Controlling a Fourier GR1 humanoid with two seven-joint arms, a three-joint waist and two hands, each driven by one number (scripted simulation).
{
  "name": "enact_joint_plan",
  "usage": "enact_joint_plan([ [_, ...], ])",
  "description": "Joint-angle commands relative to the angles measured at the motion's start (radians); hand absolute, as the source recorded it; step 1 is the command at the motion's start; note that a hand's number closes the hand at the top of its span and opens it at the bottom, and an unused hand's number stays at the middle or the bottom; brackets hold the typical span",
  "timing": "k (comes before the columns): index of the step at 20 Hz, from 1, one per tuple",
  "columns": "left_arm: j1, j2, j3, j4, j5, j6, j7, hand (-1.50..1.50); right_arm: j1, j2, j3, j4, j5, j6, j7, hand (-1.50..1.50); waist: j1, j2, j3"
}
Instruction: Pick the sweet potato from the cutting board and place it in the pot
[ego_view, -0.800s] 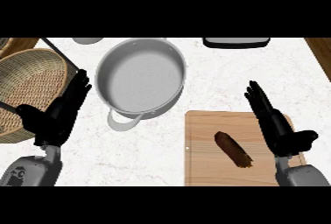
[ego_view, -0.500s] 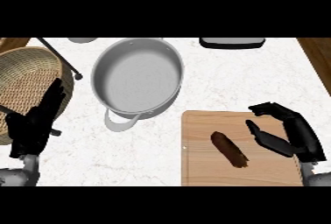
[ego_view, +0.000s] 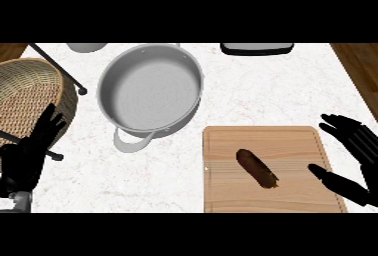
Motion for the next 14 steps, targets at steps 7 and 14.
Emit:
enact_joint_plan([
  [7,0.040,-0.007,0.028,0.043,-0.012,-0.017,-0.037,0.00,0.144,-0.065,0.094,-0.338,0.384,0.188,0.416,-1.50,0.029,0.017,-0.005],
  [14,0.009,0.010,0.030,0.009,-0.007,-0.034,0.009,0.00,0.020,-0.033,0.263,-0.398,0.569,0.581,0.756,-1.50,0.066,0.022,-0.008],
])
